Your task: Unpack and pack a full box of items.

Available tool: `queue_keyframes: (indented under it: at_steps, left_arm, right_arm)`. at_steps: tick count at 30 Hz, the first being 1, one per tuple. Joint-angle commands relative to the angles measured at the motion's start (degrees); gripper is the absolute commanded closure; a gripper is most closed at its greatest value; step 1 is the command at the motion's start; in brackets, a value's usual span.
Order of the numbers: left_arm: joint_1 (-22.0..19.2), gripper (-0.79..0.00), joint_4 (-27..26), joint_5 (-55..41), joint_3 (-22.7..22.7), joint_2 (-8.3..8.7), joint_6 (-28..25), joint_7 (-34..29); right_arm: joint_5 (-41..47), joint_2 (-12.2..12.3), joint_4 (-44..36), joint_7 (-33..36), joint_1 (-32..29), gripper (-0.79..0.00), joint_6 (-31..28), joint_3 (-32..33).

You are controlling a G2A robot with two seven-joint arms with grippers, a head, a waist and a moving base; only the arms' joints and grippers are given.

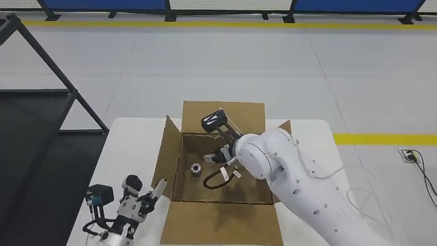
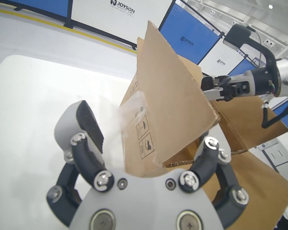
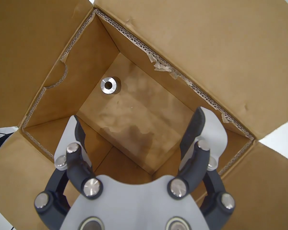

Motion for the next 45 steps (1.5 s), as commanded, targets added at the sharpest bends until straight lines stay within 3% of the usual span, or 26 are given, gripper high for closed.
queue_keyframes:
  at_steps: [1, 10, 20, 30, 34, 45]
  left_arm:
    - [0.07, -0.785, 0.14, -2.06, -0.65, -0.08, 0.63, 0.32]
    - [2.34, -0.785, -0.49, -16.37, -6.34, -0.24, 1.77, -2.29]
    - [4.56, -0.785, -0.24, -18.94, -8.75, -0.22, -0.65, -2.97]
    - [7.22, -0.785, -1.53, -17.95, -8.05, -0.40, -4.76, -1.06]
    - [7.98, -0.785, -2.48, -15.45, -6.73, -0.45, -5.73, -0.98]
    - [5.74, -0.785, -2.07, -6.12, -0.76, -0.92, -2.19, 1.49]
  right_arm:
    - [0.05, -0.23, 0.69, 0.74, 0.76, -0.785, -0.82, -0.24]
    - [2.03, -2.70, 5.99, 2.66, 5.44, -0.785, -3.02, -3.76]
    - [8.09, -9.41, 20.52, 2.74, 11.93, -0.785, -8.14, -13.50]
    - [8.09, -9.41, 20.52, 2.74, 11.93, -0.785, -8.14, -13.50]
    - [8.50, -9.31, 21.45, -0.98, 9.75, -0.785, -9.81, -12.79]
    - [8.58, -10.93, 28.42, -10.74, 8.61, -0.785, -18.32, -12.98]
